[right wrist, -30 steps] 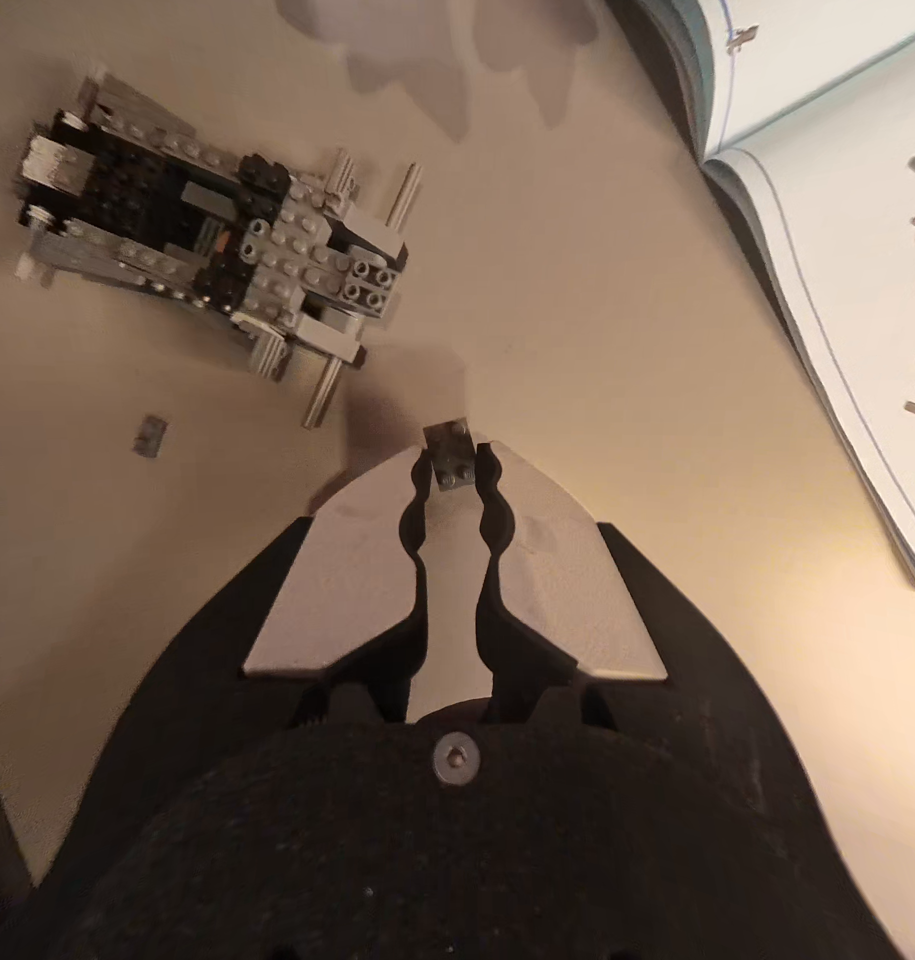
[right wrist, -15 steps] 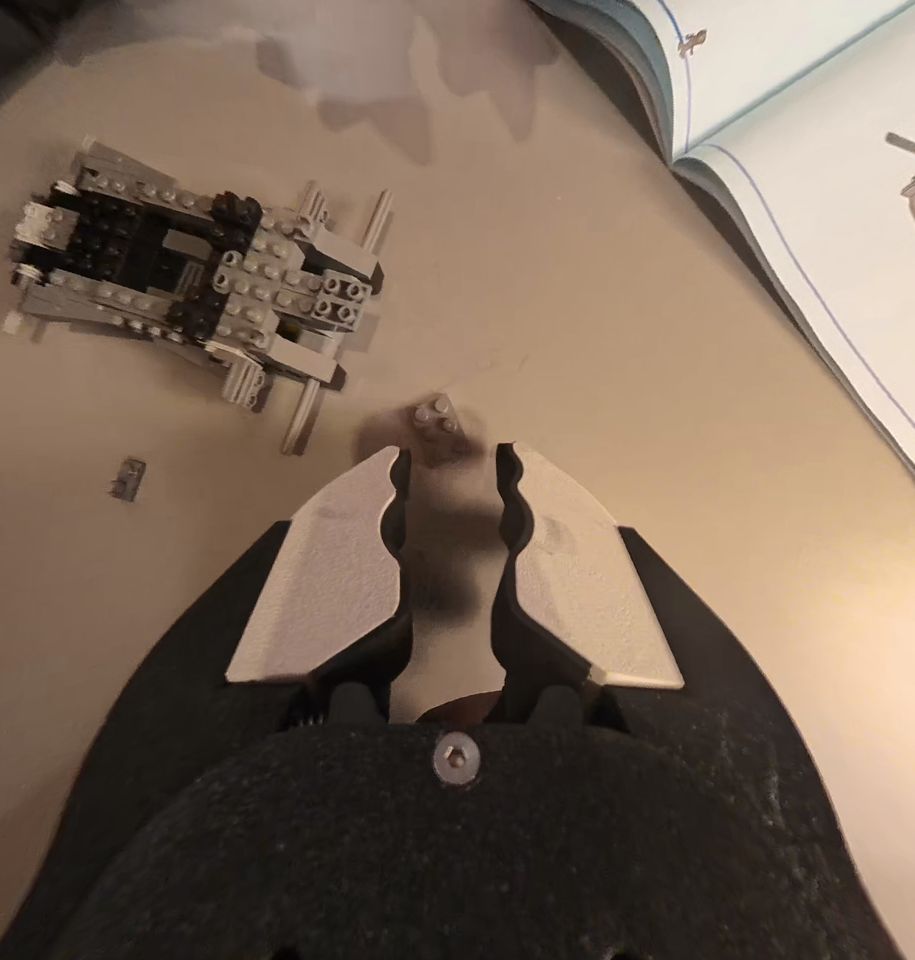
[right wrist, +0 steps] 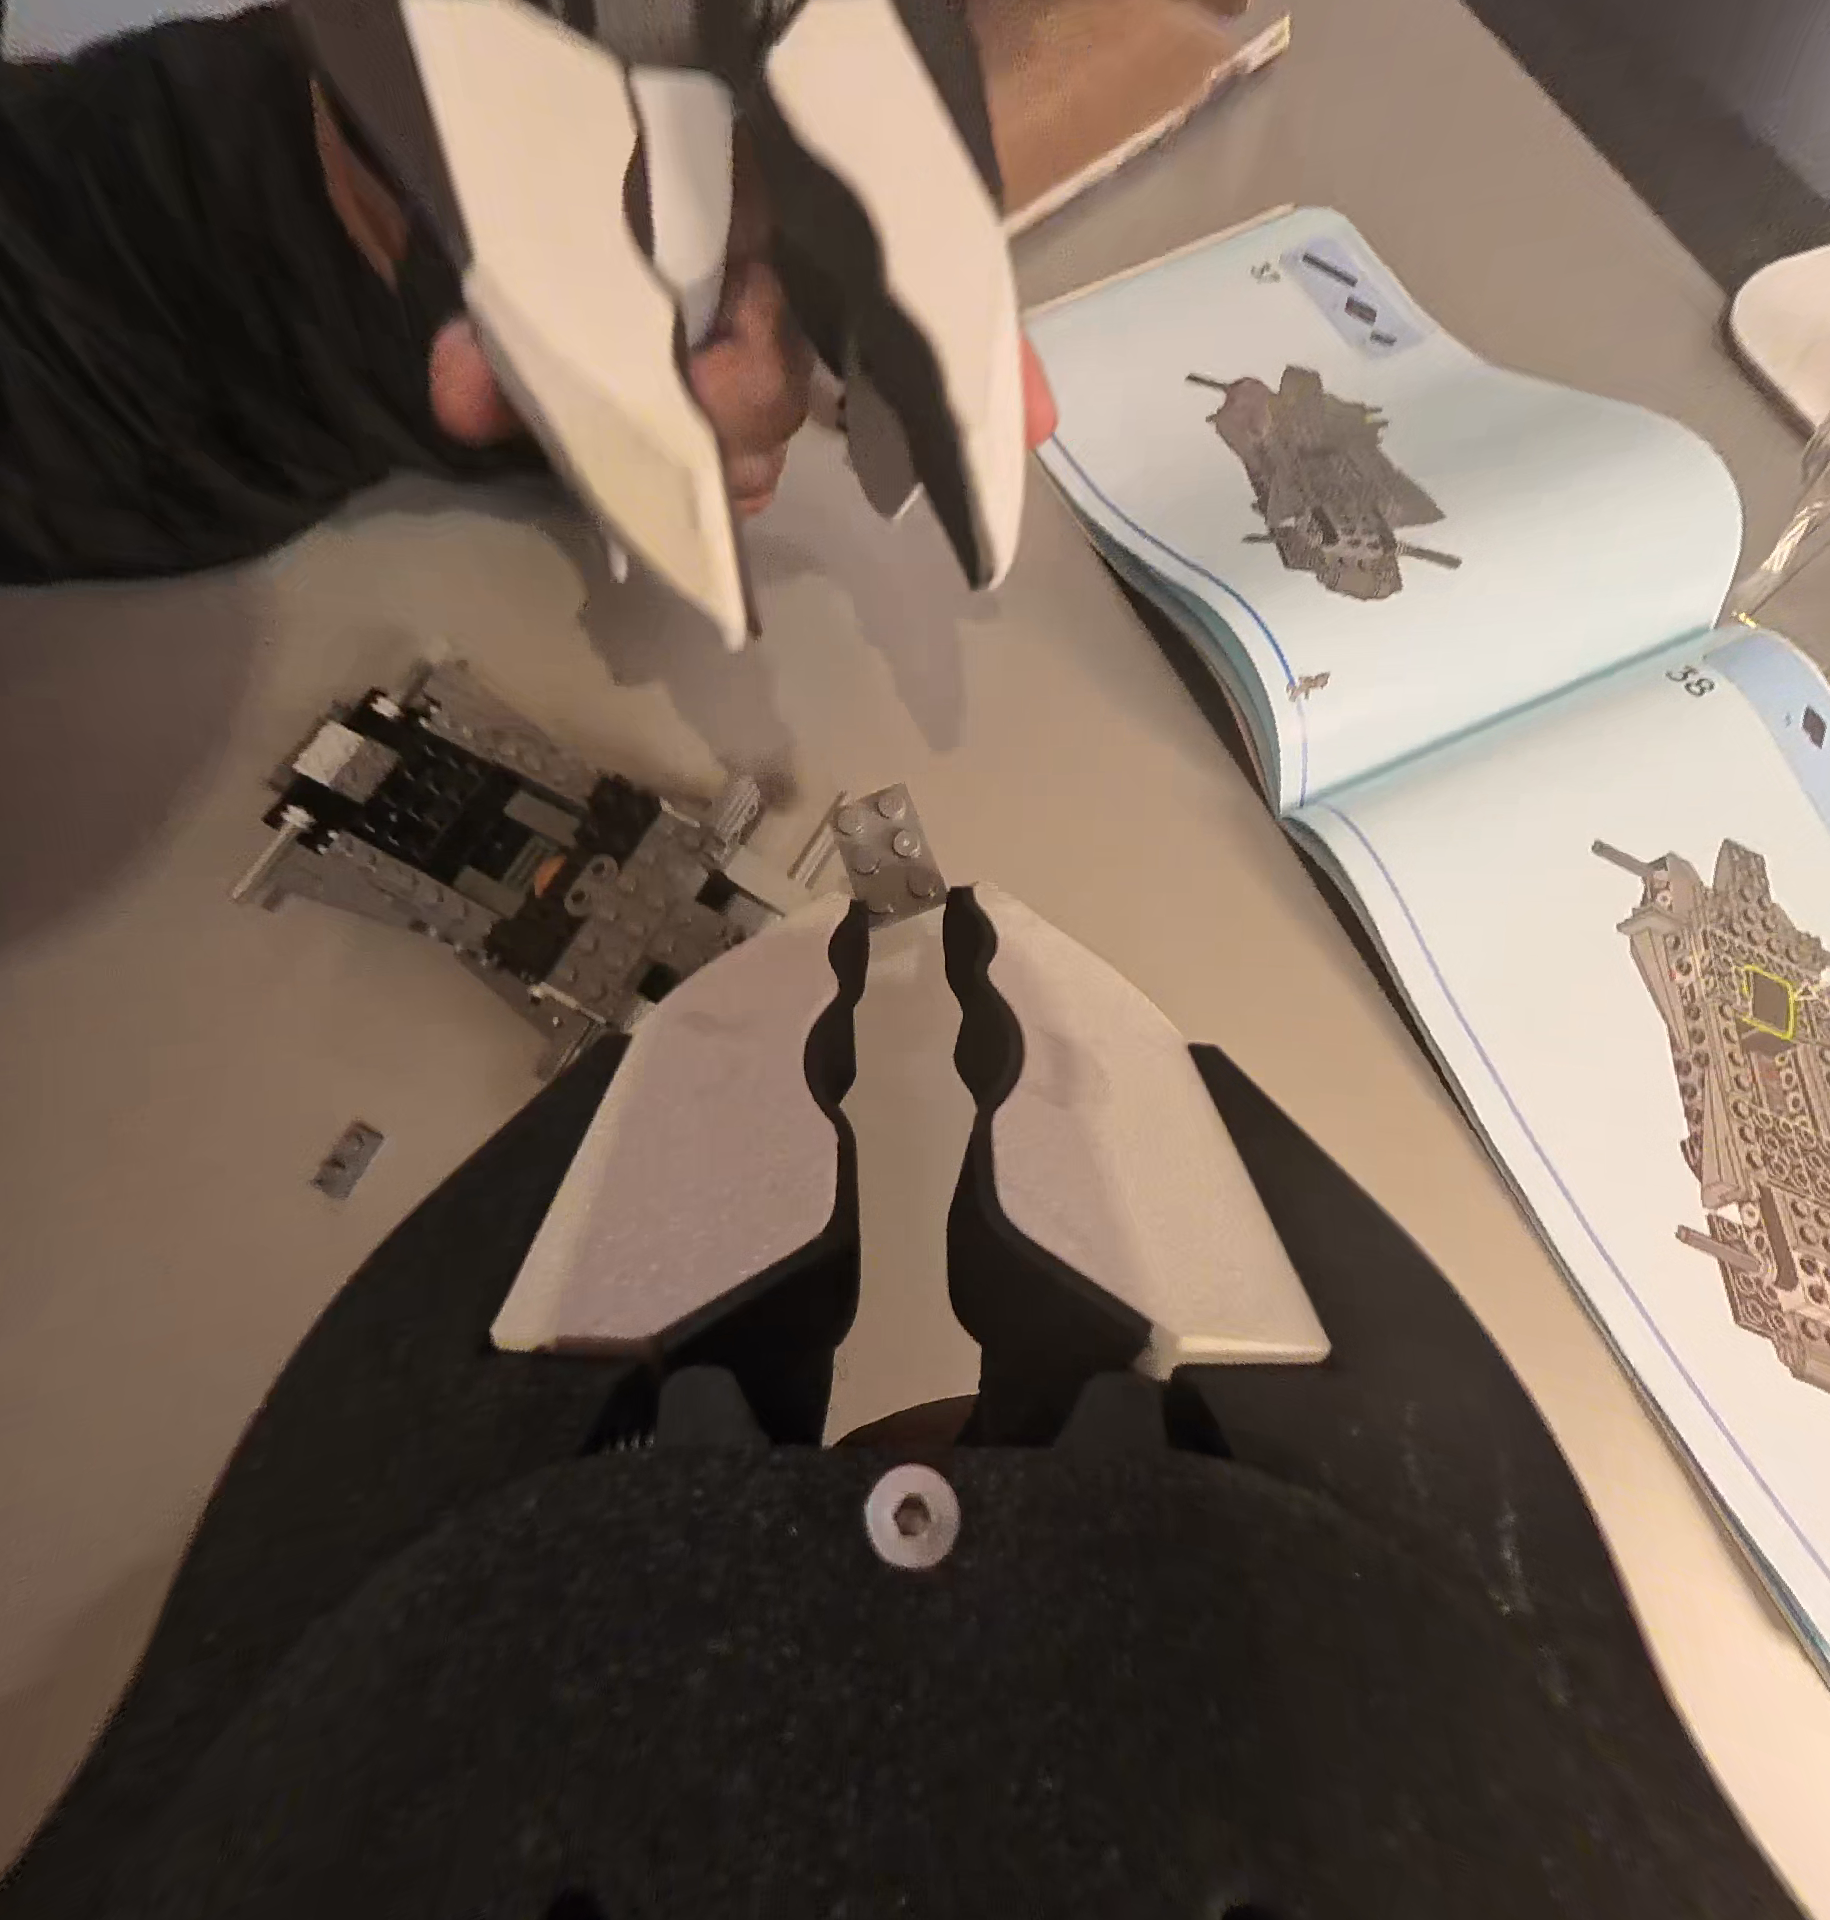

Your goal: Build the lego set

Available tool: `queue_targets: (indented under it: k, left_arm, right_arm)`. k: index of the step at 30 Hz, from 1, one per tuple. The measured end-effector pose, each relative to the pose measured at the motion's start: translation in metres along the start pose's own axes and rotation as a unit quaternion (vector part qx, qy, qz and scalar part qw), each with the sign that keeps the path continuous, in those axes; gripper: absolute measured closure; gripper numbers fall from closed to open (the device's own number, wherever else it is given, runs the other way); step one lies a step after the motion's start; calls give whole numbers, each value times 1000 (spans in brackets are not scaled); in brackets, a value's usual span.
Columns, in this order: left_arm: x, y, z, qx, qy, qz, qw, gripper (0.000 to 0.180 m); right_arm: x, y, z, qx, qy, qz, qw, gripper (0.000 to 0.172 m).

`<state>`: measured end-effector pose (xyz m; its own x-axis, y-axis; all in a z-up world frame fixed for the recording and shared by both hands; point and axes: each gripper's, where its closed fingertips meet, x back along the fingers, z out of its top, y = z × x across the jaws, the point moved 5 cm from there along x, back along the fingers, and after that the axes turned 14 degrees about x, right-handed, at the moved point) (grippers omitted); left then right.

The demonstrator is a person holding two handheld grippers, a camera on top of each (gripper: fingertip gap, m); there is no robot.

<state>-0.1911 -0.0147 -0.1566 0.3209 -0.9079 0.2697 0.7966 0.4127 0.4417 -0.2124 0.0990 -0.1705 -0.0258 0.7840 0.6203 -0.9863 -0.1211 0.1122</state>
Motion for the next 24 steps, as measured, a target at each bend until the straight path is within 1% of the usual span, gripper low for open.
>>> queue_targets:
  k: [2,4,9,12,15,18,21,23,24]
  left_arm:
    - [-2,6,-7,-52,-27,12,998,143]
    - [-5,6,-12,-72,-43,23,996,145]
    - [-7,11,-12,-77,-28,5,997,153]
    - [-8,14,-11,-83,-24,-2,996,154]
    - [-12,15,-14,-96,-33,2,995,154]
    - [-13,15,-15,-102,-35,10,994,163]
    - [-12,14,-14,-105,-33,15,994,163]
    - [-9,10,-13,-92,-34,17,995,163]
    - [-6,8,-12,-82,-28,15,996,163]
  right_arm:
    - [0,0,7,-1,23,4,1000,157]
    - [0,-2,12,1,43,8,999,157]
    - [0,-5,15,6,56,11,998,157]
    - [0,-7,14,4,61,17,998,157]
    - [1,-8,15,5,69,18,997,157]
    - [0,-9,16,4,74,19,997,157]
    - [0,-9,15,0,77,16,997,157]
    - [0,-8,9,7,67,11,998,147]
    - [0,-9,4,17,62,14,998,144]
